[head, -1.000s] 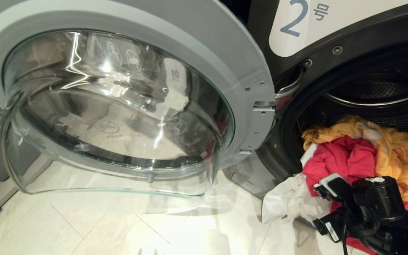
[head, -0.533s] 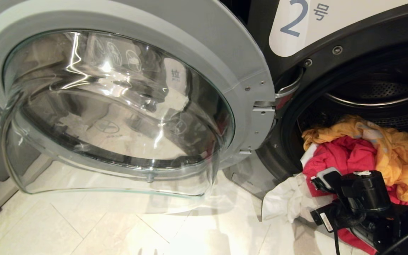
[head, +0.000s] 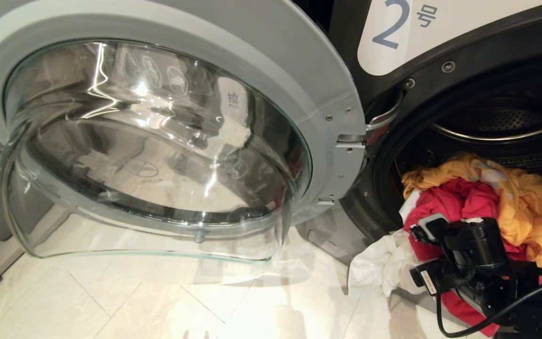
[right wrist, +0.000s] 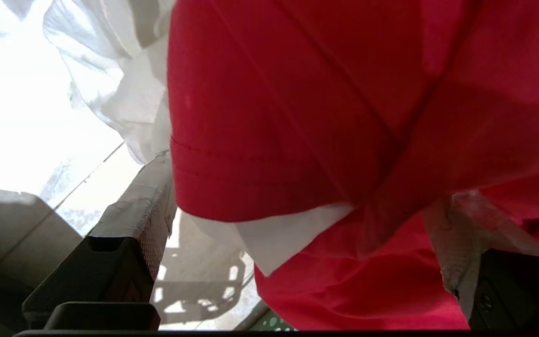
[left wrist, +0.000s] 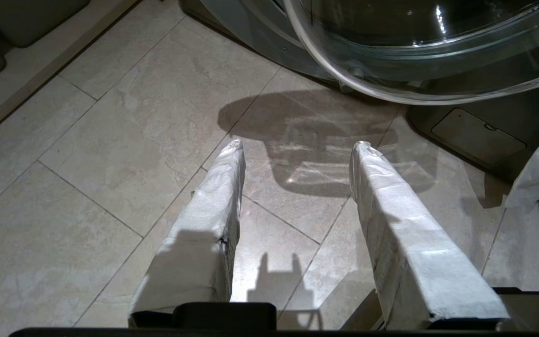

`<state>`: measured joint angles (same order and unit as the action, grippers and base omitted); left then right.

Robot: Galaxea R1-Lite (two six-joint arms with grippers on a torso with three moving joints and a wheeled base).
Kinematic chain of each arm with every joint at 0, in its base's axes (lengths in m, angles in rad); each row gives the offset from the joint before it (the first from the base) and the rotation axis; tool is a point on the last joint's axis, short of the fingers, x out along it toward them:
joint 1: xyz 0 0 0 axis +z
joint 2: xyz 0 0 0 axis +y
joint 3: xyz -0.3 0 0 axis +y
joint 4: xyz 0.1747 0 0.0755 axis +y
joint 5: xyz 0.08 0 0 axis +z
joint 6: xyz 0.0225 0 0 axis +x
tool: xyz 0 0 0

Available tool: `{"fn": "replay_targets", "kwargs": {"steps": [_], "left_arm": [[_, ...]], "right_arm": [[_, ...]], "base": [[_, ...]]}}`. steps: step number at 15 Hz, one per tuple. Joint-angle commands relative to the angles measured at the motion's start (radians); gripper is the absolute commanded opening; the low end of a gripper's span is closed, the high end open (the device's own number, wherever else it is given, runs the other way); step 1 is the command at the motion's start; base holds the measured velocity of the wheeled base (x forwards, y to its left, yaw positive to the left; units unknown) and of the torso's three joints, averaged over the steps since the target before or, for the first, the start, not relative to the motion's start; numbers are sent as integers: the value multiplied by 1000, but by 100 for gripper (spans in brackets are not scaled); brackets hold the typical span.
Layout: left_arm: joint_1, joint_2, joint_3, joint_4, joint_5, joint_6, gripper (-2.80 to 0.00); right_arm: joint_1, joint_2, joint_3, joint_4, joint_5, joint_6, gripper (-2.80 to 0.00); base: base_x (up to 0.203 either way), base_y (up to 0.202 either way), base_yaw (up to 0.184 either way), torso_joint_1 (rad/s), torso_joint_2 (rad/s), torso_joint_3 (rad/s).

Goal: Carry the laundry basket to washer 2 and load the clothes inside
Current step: Place the clothes into the washing machine

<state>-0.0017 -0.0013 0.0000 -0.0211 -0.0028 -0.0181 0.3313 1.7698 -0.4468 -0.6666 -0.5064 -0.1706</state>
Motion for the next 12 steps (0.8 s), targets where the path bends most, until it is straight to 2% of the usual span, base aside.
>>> {"fn": "replay_targets", "kwargs": {"steps": [1,12], "left_arm": [[0,1,8,0,0,0,-280],[0,1,8,0,0,0,-280]], "right_arm": [[0,-6,3,-4,-5,-1,-280],[-18,-50,33,2,-15,-1,-280]], "base": [[0,0,0,0,0,0],[0,0,0,0,0,0]]}}
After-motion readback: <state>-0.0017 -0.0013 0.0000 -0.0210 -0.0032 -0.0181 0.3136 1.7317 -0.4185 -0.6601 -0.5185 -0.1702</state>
